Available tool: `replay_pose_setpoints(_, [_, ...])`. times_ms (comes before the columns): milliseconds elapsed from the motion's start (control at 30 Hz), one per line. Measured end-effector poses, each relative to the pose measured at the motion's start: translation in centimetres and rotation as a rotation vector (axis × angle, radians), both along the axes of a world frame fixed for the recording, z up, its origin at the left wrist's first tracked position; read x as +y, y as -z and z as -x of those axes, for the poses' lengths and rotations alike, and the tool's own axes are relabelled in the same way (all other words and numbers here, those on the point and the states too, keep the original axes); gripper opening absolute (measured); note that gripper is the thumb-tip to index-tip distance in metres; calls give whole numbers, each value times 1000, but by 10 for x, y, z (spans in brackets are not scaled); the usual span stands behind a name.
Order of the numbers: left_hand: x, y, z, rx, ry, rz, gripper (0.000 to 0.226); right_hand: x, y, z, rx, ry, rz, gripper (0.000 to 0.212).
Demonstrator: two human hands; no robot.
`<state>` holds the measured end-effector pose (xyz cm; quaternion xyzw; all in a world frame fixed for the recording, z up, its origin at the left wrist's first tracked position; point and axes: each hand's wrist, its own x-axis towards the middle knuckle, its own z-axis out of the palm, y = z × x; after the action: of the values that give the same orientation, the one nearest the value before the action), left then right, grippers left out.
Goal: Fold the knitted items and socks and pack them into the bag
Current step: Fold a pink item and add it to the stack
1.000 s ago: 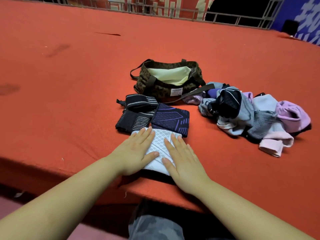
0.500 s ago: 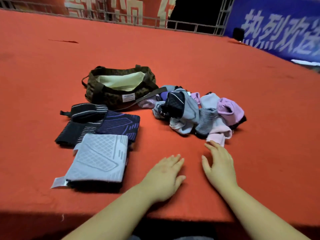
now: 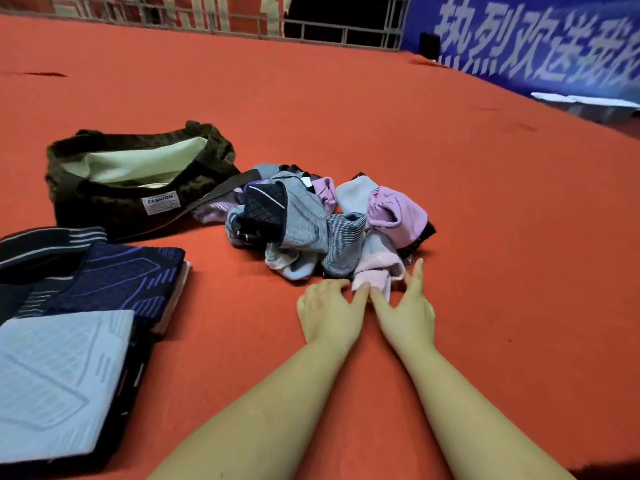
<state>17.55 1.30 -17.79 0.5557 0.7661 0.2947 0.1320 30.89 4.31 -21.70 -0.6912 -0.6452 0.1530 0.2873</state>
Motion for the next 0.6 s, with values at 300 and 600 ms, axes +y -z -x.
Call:
replay_pose_setpoints(300, [1, -1, -1, -63, -48, -94, 20, 12, 6, -7, 222, -52, 40, 51])
replay_pose_setpoints(600, [-47, -22, 37, -776, 232, 59, 15, -71, -54, 26, 285, -133, 35, 77])
